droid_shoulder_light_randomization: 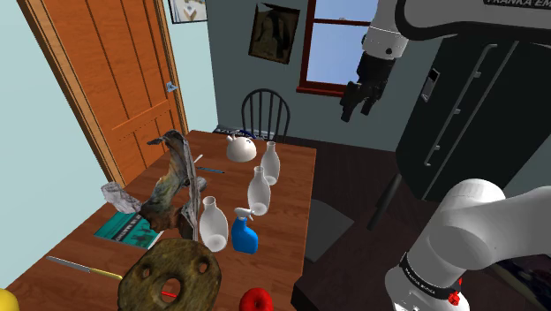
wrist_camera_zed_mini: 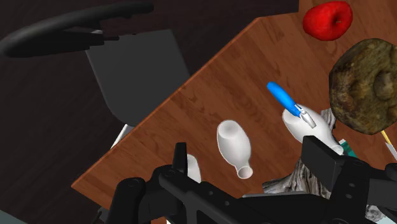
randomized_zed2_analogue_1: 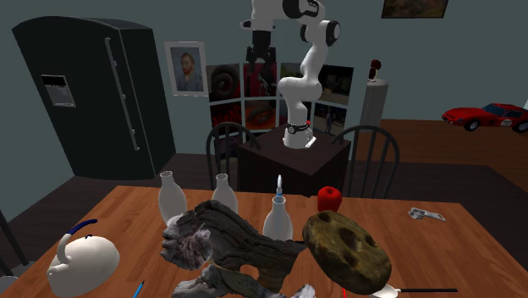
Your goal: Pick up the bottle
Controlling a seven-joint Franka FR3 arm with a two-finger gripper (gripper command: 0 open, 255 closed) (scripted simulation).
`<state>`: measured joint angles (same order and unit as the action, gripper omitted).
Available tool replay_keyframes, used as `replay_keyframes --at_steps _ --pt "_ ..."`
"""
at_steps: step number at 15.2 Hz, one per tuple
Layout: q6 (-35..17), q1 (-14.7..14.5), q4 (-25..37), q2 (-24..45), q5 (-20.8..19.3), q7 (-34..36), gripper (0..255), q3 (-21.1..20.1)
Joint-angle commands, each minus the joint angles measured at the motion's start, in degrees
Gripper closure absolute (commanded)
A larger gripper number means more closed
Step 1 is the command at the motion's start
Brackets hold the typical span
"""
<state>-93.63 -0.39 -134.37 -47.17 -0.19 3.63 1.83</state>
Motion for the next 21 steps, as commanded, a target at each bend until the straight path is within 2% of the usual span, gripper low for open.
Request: replay_keyframes --at_steps 1,11,21 --pt "0.0 0.0 0.0 0.0 0.0 0.0 0 0.0" --pt "-16.0 -2.8 -4.0 12.0 3.8 8.0 0 -7.9" --pt "-30.3 -4.2 -0.2 30.0 3.4 16.6 0 -15.6"
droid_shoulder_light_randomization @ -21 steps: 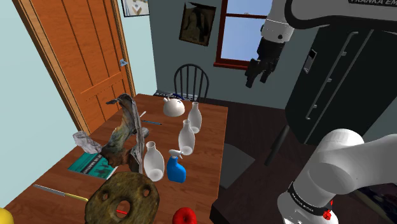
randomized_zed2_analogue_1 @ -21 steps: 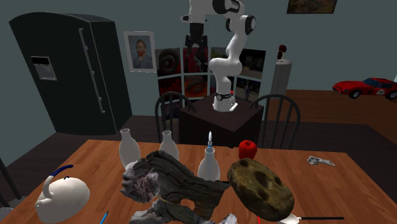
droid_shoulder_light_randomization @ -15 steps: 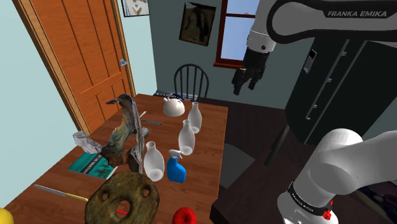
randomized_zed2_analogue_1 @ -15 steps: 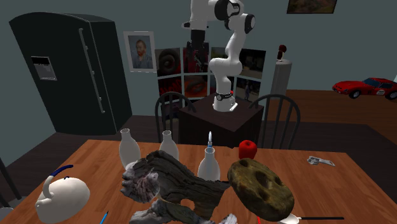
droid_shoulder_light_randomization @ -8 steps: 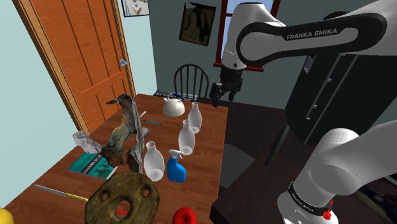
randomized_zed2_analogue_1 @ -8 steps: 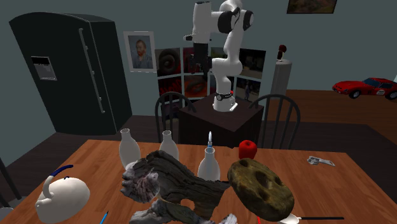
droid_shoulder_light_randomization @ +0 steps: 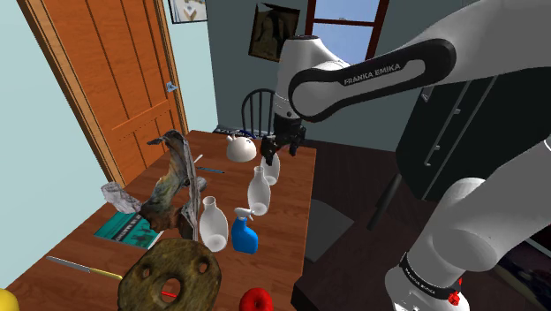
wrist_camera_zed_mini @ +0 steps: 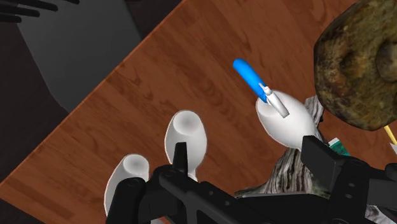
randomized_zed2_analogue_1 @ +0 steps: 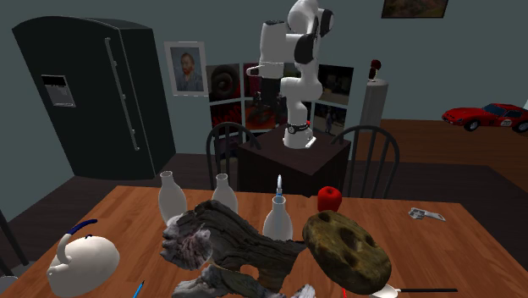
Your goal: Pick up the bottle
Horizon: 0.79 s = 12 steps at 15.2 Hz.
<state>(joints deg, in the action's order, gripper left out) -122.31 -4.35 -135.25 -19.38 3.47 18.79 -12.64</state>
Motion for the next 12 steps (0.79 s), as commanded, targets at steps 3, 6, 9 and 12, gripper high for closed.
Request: replay_keyframes --at_steps 3,6,9,12 --pt "-5.1 -0.4 3.2 8.5 -1.9 4.6 0 -3.1" --pt "-8.0 -0.8 6.5 15.0 -4.3 8.1 0 -4.8" --pt "-10.3 -1.5 10.4 21.6 -7.4 11.8 0 -5.9" --pt "-11.8 -2.8 15.0 28.4 -10.8 15.5 0 -6.4"
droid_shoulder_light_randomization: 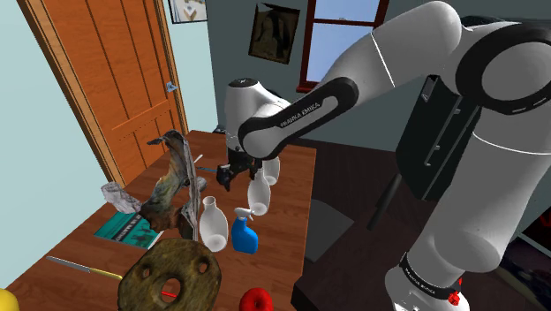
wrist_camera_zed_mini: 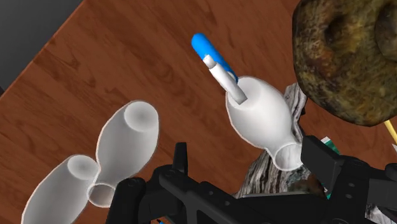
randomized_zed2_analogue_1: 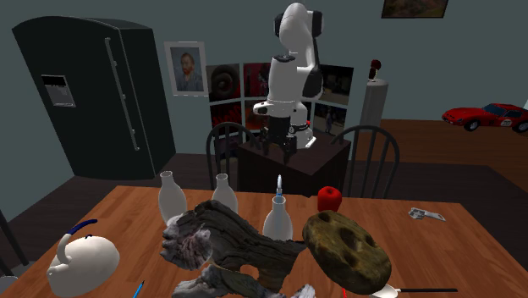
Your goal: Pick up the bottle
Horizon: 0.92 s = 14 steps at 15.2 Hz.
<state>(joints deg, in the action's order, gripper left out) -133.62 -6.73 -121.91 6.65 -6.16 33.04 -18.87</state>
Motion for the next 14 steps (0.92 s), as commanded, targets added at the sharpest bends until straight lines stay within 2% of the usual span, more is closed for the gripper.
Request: replay_keyframes --at_steps 1,9,14 --pt "-0.8 -1.0 3.4 4.6 -2.3 2.4 0 -0.1" --pt "-1.0 -7.1 19.8 22.7 -9.4 9.3 0 1.8" --pt "-3.7 -7.6 19.4 25.1 -10.5 10.1 0 2.6"
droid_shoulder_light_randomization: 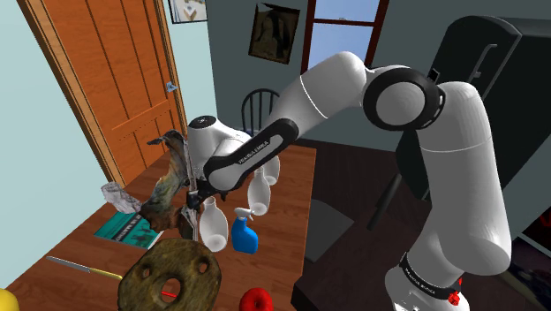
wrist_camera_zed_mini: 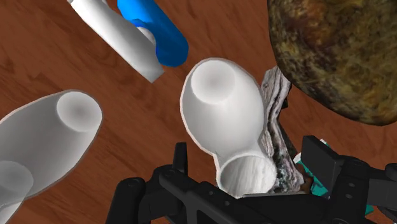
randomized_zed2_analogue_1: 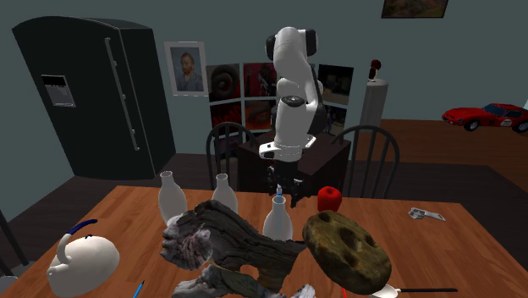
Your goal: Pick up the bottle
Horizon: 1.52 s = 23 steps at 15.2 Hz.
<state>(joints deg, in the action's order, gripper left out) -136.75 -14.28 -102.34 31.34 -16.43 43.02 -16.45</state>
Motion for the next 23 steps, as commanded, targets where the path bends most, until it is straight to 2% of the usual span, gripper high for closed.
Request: replay_keyframes --at_steps 1,5,6,15,23 --pt "-1.1 -0.2 -0.3 0.9 -0.4 0.3 0 0.3" --pt "-1.9 -0.3 -0.3 1.7 -0.8 0.6 0 0.5" --pt "-2.0 -0.3 -0.4 1.7 -0.8 0.6 255 0.6" --pt "-1.9 -0.3 -0.3 1.7 -0.8 0.6 255 0.5" --pt "2.4 0.5 0.3 -2.2 1.0 -0.7 255 -0.7"
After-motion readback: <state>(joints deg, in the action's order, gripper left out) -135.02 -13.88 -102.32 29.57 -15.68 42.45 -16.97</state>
